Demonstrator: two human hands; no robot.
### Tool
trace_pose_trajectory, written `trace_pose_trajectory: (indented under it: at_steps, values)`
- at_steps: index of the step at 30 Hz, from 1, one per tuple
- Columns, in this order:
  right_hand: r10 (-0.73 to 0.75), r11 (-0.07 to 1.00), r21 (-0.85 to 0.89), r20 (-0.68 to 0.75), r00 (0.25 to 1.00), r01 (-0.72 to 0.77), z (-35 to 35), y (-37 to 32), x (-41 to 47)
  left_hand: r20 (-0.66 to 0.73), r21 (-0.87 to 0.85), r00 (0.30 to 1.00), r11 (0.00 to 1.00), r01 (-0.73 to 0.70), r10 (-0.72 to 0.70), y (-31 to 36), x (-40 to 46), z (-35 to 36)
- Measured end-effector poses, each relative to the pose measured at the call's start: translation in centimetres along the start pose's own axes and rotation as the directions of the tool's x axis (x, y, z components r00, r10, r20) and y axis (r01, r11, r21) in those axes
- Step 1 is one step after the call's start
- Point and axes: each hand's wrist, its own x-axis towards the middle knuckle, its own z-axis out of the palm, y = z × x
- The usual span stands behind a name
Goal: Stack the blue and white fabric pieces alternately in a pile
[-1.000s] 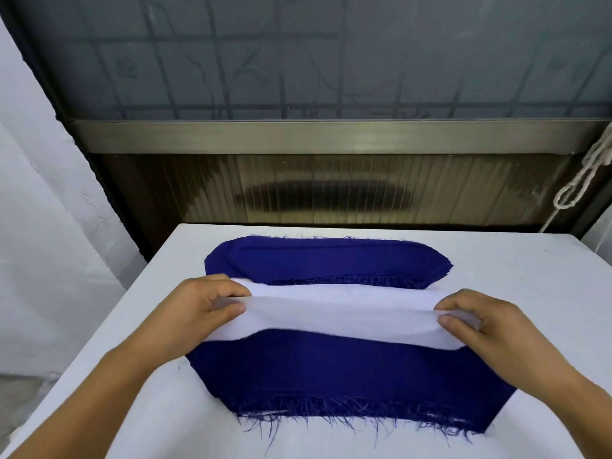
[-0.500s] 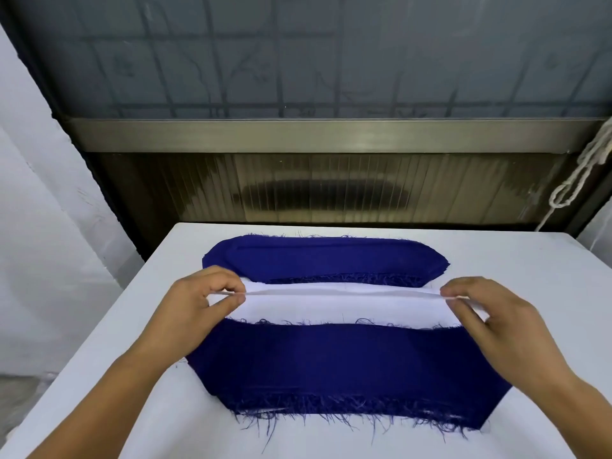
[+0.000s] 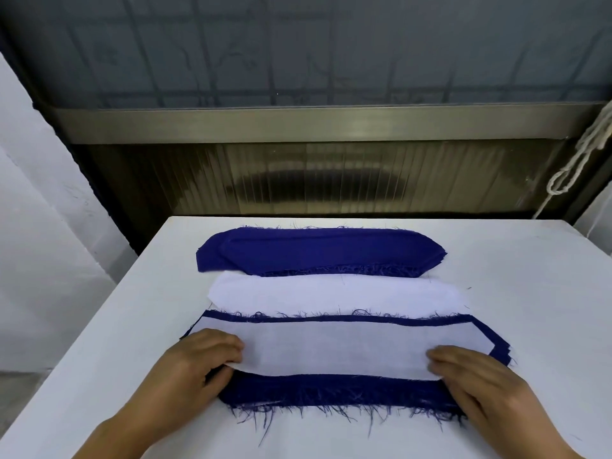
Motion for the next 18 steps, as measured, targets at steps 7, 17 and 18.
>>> trace_pose_trajectory:
  at_steps: [7,17,18]
  values:
    - [-0.013,1.0,-0.024,-0.002,1.0,0.012,0.0,0.3,-0.1,-0.014,0.003,0.999,1.0,-0.029,0.029,0.1,-0.3,0.4]
    - [0.085,0.996,0.01,0.091,0.992,-0.086,-0.6,0.1,0.1,0.028,-0.034,1.0,0.999,0.012,-0.011,0.8,-0.1,-0.3]
    - [0.104,0.994,0.019,0.092,0.99,-0.106,-0.6,-0.2,0.3,0.017,-0.029,1.0,0.999,0.019,-0.019,1.0,0.3,-0.3]
